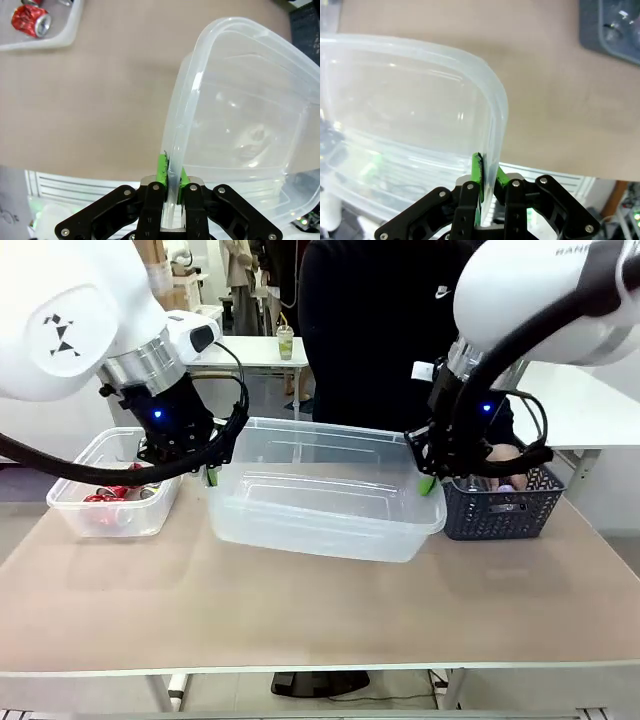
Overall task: Sort the waste into each basket.
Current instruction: Pick up the Organizing box on the right side of the table and lift it.
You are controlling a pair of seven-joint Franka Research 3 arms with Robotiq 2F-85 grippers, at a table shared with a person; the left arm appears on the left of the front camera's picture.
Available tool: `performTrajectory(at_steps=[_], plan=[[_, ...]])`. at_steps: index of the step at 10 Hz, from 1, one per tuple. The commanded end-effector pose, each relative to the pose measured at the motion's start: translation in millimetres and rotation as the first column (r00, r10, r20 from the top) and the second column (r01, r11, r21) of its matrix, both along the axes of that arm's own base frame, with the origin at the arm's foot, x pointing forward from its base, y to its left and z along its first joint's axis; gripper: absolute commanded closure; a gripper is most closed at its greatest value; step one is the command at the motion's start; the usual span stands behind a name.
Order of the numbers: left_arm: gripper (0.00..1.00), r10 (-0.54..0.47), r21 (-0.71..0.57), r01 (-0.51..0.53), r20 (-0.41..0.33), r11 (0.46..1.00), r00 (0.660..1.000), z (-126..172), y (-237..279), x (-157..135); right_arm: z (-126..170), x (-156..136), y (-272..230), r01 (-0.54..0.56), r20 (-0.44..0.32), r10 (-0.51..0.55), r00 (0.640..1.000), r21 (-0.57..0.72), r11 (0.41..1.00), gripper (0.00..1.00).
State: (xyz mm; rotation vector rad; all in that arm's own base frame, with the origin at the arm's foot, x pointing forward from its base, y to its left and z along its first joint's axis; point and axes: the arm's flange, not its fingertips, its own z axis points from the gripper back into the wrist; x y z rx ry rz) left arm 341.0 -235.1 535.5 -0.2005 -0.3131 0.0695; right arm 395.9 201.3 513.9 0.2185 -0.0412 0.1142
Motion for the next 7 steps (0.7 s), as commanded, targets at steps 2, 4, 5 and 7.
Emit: performTrajectory(at_steps=[2,4,5,7], plan=[[0.94,-0.050,0.028,0.048,0.073,0.998,0.996,-20,22,2,1,7,19,0.141,-0.096,-0.142,0.985,-0.021,0.990,0.95],[0.94,-0.067,0.015,0.066,0.059,0.998,0.996,-25,28,-6,-4,15,16,0.150,-0.082,-0.159,0.984,-0.105,0.983,0.95],[0.94,-0.061,0.036,0.060,0.019,0.998,0.998,-29,27,-12,-6,23,17,0.141,0.000,-0.143,0.990,-0.147,0.979,0.95],[0.94,-0.065,0.026,0.064,0.038,0.998,0.997,-21,13,-2,-13,11,16,0.150,-0.070,-0.152,0.986,-0.036,0.988,0.95]])
